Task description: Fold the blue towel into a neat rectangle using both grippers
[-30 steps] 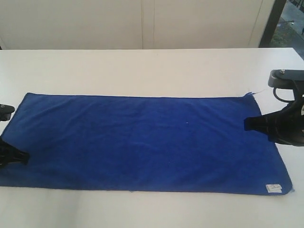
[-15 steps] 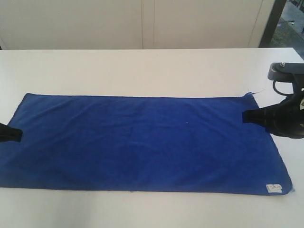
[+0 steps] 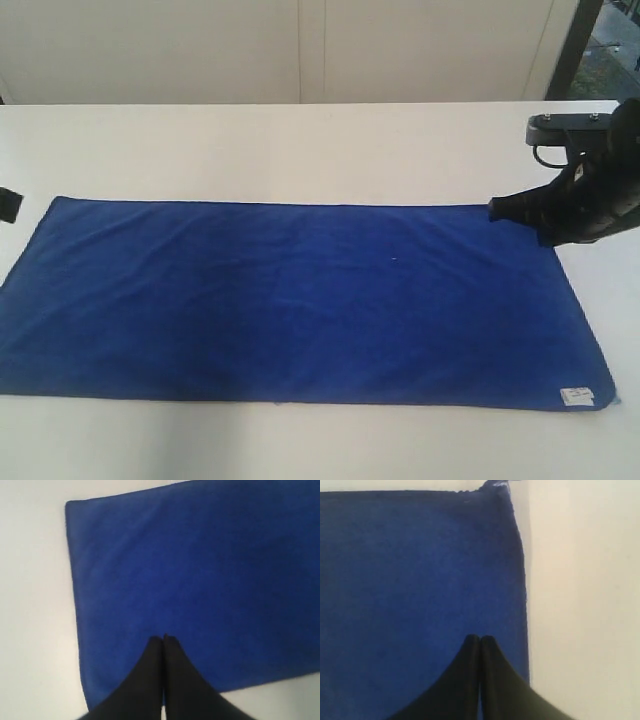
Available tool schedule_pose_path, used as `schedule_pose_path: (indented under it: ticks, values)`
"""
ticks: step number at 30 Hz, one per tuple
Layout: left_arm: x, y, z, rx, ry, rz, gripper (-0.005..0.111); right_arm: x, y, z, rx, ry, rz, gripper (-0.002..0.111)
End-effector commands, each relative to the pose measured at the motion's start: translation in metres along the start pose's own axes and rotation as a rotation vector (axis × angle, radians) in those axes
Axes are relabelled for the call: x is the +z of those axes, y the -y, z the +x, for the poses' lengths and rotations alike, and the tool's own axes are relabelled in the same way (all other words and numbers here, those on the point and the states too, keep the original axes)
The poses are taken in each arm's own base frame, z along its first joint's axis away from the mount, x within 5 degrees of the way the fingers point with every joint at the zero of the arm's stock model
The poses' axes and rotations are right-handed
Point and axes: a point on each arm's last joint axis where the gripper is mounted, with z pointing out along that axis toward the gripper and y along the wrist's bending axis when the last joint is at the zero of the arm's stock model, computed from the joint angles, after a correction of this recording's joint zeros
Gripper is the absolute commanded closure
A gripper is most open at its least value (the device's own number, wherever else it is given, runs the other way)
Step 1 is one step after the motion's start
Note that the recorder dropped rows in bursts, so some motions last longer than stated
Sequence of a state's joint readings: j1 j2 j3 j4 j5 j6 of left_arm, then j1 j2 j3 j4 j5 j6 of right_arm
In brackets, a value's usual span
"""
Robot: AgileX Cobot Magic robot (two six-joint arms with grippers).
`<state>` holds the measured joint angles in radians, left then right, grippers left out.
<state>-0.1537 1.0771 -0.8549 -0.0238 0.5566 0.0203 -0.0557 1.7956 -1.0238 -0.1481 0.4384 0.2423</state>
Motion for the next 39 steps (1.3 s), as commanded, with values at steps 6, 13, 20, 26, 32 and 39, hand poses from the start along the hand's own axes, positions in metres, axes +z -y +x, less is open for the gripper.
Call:
schedule_pose_path:
  ticks: [6,13,20,26,32,39]
  values:
    - [-0.065,0.012,0.02,0.086,0.13,0.05,0.107,0.043,0.009,-0.026,-0.012,-0.026,0.019,0.108]
    - [-0.081,0.014,0.028,0.092,0.159,0.047,0.107,0.071,0.022,-0.029,-0.003,-0.04,0.031,0.108]
    - [-0.081,0.014,0.028,0.093,0.157,0.048,0.107,0.08,0.041,-0.03,0.025,-0.02,0.05,0.108]
    - [-0.081,0.014,0.028,0.093,0.157,0.048,0.107,0.08,0.055,-0.032,0.06,-0.01,0.068,0.108]
    - [-0.081,0.014,0.028,0.093,0.157,0.048,0.107,0.08,0.056,-0.033,0.059,0.004,0.068,0.108]
    - [-0.081,0.014,0.028,0.093,0.157,0.048,0.107,0.078,0.06,-0.04,0.041,0.021,0.082,0.108]
